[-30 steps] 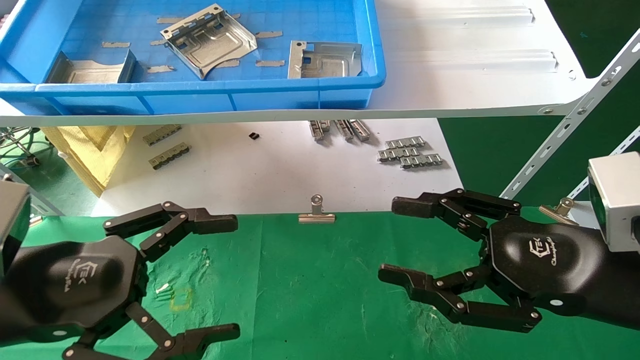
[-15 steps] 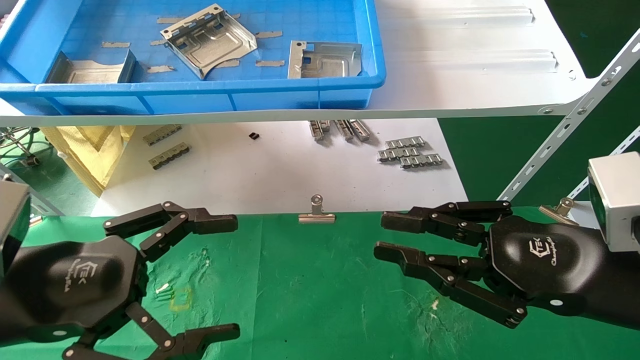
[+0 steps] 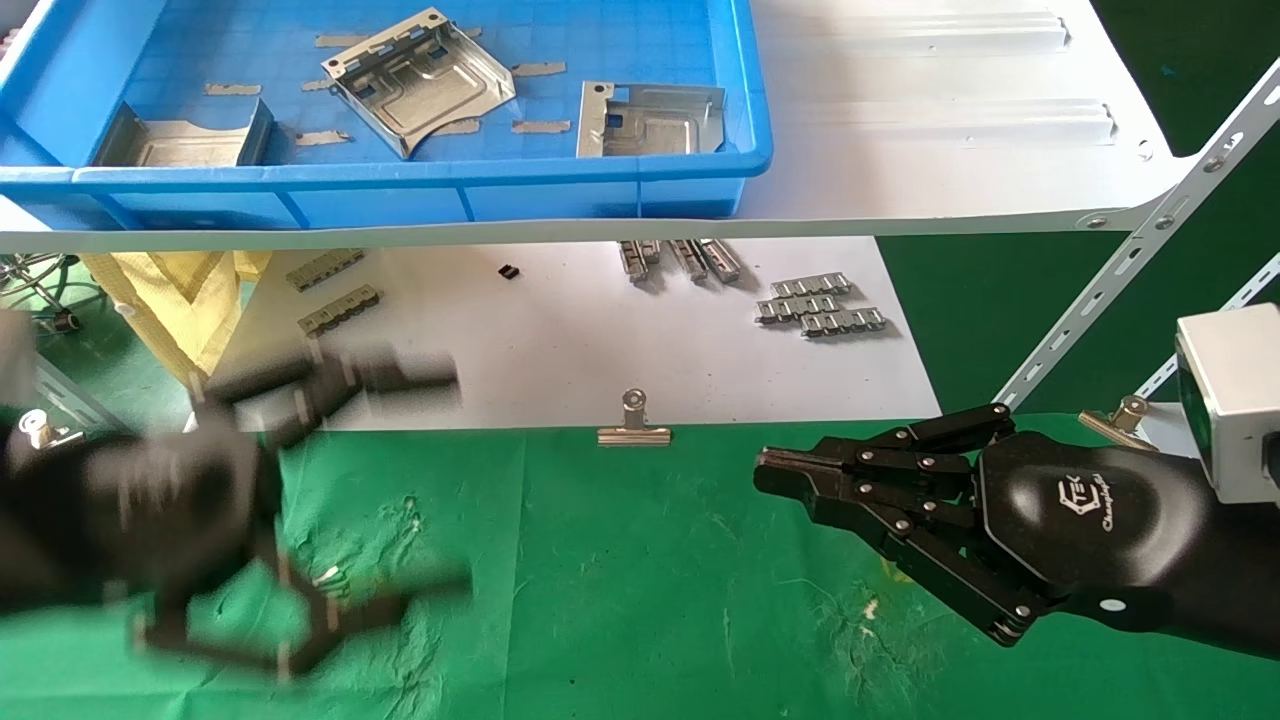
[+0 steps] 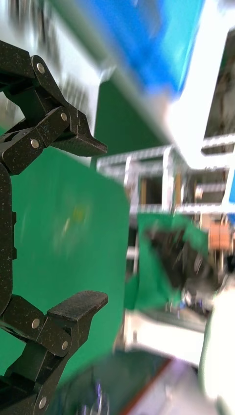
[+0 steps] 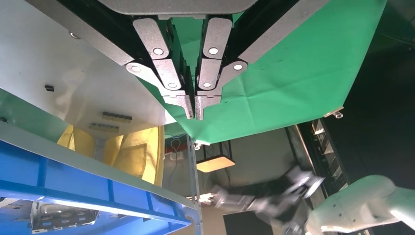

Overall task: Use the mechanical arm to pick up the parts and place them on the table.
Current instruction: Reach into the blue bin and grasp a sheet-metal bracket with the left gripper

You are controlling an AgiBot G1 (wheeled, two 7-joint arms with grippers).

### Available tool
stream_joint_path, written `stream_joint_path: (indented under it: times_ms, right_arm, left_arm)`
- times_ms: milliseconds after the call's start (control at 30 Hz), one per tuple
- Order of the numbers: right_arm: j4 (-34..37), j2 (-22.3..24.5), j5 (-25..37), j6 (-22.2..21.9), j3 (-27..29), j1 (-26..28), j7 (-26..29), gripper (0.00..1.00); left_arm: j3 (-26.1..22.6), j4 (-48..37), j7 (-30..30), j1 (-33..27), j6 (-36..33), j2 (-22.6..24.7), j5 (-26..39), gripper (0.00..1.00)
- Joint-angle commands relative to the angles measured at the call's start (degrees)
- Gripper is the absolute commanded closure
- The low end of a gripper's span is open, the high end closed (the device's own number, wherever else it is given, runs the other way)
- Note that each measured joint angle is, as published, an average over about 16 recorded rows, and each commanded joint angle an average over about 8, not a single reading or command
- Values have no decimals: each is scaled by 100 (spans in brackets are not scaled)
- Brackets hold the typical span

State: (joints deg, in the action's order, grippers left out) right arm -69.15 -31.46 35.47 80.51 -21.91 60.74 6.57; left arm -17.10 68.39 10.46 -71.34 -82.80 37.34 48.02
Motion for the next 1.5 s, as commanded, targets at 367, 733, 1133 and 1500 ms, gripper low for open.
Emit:
stream_joint_path:
  times_ms: [367,733,1133,1500]
  right_arm:
    - [0,0,0,0,0,0,0,100]
    - [0,0,0,0,0,0,0,100]
    - [0,0,0,0,0,0,0,100]
    - [0,0,0,0,0,0,0,100]
  left_arm:
    - [-774,-2856,-193,-2975,1073,1394,2107,5]
    - [-1378,-5584,-560,-4466,2869,2667,3501,100]
    - [-1571,-6493,-610,-4863,2715,2890,3777,100]
    - [-1561,-6728,-645,-4961,2611,2881,3762,100]
